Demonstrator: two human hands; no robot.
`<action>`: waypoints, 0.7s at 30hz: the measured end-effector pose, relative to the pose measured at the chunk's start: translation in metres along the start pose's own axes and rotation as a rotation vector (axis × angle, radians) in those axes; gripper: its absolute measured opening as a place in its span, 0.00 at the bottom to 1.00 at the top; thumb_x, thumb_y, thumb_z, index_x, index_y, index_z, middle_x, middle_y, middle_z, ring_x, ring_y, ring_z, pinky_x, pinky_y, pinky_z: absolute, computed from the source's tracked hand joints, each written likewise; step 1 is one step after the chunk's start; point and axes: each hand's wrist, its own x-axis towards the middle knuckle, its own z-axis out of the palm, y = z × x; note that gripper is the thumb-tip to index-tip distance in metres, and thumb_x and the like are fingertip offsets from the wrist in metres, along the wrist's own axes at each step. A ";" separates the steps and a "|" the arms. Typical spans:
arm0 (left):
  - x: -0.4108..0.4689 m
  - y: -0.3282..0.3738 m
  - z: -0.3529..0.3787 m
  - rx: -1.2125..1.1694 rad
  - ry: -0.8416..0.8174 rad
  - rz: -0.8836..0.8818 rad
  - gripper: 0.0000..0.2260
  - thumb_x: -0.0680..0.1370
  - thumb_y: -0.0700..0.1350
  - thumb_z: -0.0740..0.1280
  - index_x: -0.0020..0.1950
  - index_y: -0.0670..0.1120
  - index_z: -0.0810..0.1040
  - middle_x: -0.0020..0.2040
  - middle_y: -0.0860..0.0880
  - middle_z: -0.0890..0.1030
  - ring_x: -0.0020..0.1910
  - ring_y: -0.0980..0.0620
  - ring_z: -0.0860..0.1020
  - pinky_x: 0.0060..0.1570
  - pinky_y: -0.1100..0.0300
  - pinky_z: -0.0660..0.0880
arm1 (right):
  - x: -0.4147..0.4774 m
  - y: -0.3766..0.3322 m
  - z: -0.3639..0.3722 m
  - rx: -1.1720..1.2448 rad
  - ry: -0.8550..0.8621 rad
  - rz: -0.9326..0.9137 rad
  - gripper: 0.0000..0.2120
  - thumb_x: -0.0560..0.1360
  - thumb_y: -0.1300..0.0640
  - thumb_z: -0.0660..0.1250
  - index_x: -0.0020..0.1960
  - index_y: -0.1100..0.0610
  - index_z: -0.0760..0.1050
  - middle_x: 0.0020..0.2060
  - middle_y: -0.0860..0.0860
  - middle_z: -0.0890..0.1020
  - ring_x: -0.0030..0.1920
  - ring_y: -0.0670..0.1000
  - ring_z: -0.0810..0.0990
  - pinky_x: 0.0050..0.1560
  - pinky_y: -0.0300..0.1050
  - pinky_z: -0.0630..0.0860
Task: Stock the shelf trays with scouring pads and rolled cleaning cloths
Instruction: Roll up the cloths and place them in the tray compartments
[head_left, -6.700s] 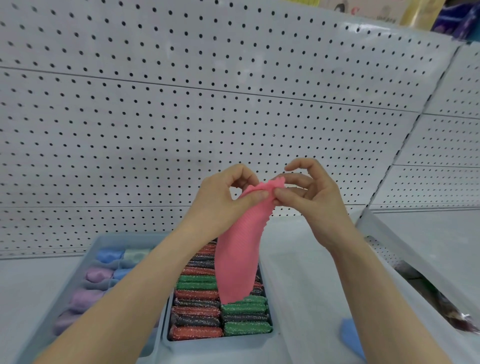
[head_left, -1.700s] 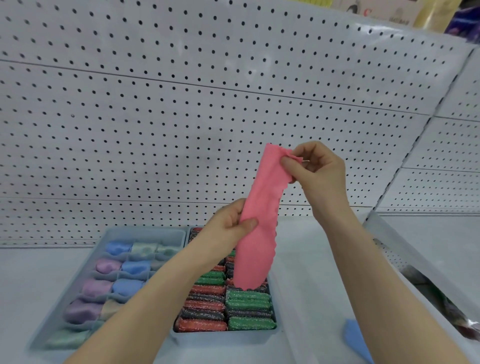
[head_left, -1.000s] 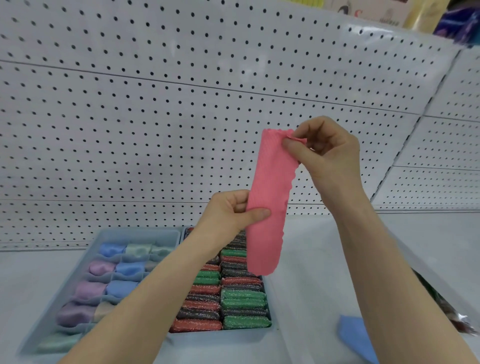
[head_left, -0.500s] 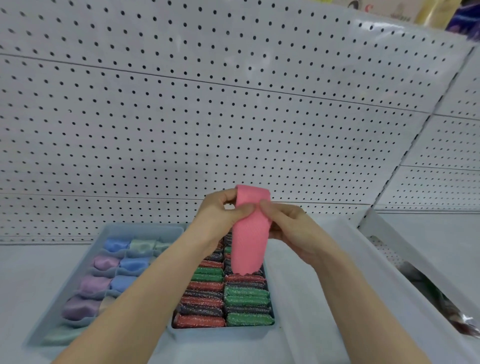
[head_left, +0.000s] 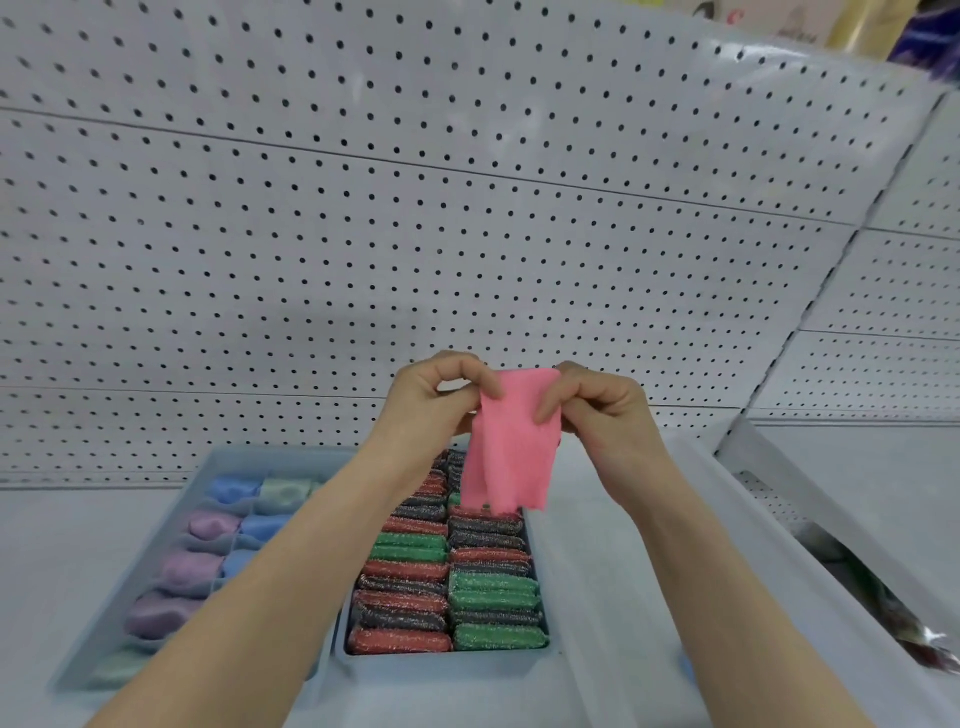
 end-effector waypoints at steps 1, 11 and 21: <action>0.000 -0.001 0.000 -0.035 0.002 -0.020 0.12 0.78 0.31 0.62 0.41 0.43 0.80 0.42 0.51 0.79 0.36 0.56 0.77 0.33 0.65 0.74 | 0.001 0.001 0.000 -0.015 0.007 -0.012 0.24 0.72 0.80 0.55 0.31 0.59 0.80 0.32 0.48 0.75 0.34 0.48 0.73 0.33 0.38 0.70; -0.015 -0.022 0.002 -0.077 -0.166 -0.340 0.22 0.70 0.50 0.71 0.61 0.42 0.77 0.50 0.44 0.85 0.44 0.49 0.84 0.43 0.57 0.81 | 0.010 0.016 -0.003 -0.161 0.168 -0.055 0.28 0.73 0.77 0.56 0.32 0.48 0.81 0.39 0.46 0.76 0.41 0.49 0.75 0.42 0.44 0.71; -0.010 -0.016 -0.011 -0.257 -0.034 -0.429 0.13 0.77 0.39 0.67 0.61 0.38 0.75 0.51 0.39 0.84 0.46 0.43 0.83 0.43 0.56 0.83 | -0.009 0.024 -0.006 -0.686 -0.137 -0.193 0.31 0.73 0.73 0.65 0.67 0.44 0.72 0.75 0.45 0.58 0.73 0.44 0.62 0.69 0.34 0.64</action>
